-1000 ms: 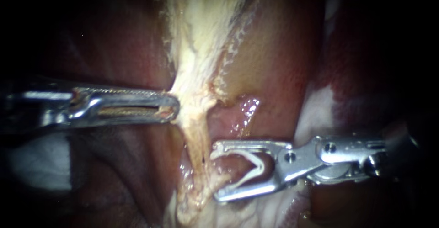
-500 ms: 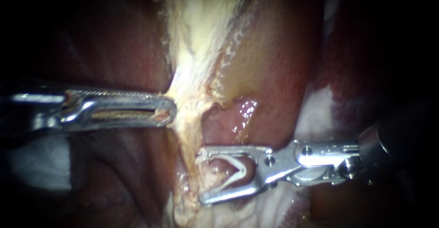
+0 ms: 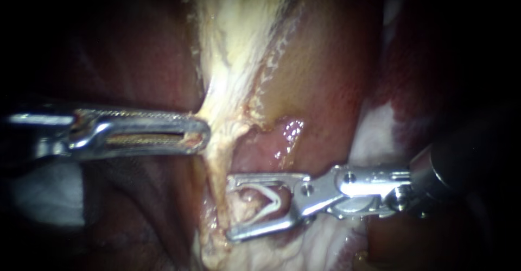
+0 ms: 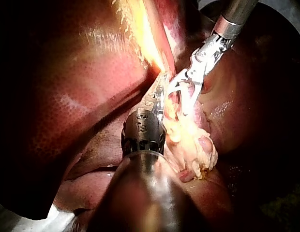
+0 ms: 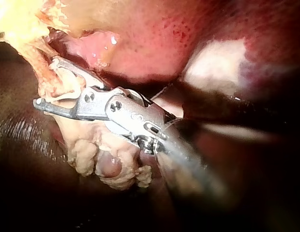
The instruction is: Clipping first clip left tube
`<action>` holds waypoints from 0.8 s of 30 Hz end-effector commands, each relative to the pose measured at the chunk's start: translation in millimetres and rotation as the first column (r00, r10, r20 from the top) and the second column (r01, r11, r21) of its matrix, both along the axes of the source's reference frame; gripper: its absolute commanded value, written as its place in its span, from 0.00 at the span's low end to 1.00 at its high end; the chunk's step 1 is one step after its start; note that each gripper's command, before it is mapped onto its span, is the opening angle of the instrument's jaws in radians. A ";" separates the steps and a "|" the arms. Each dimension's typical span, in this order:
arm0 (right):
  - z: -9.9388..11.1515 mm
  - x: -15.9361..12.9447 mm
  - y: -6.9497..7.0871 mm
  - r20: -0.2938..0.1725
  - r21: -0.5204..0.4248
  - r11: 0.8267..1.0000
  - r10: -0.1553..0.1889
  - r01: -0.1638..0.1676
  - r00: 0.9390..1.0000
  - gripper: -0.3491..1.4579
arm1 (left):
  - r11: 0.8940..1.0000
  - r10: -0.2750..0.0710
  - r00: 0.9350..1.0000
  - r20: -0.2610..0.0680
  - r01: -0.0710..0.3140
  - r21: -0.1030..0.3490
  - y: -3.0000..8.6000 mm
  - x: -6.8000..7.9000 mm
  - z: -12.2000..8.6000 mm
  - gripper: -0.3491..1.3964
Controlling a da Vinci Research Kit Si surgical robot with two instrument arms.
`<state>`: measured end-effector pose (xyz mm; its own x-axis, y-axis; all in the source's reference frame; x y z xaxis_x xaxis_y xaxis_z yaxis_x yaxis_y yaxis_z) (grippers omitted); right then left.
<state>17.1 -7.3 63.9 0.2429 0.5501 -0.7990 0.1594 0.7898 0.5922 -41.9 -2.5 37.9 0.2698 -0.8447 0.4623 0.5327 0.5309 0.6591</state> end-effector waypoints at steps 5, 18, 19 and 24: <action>0.5 1.3 -0.8 -0.018 0.022 0.999 -0.024 0.024 1.000 0.52 | 1.000 0.000 1.000 -0.001 0.000 0.000 0.0 -0.1 0.0 0.00; -0.2 2.5 -0.9 -0.049 0.022 0.998 -0.059 0.060 0.997 0.52 | 1.000 0.000 1.000 0.000 0.000 0.000 0.1 -0.1 0.1 0.00; -0.2 2.5 -0.9 -0.050 0.022 0.998 -0.060 0.061 0.997 0.52 | 1.000 0.000 1.000 0.000 0.000 0.000 0.1 -0.1 0.1 0.00; -0.2 2.5 -0.9 -0.051 0.028 0.998 -0.062 0.063 0.997 0.50 | 1.000 0.000 1.000 0.000 0.000 0.000 0.1 -0.1 0.2 0.00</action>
<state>19.6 -8.2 63.8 0.2371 0.5573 -0.7957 0.2415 0.7596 0.6039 -42.0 -2.4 38.0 0.2703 -0.8447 0.4620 0.5333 0.5309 0.6586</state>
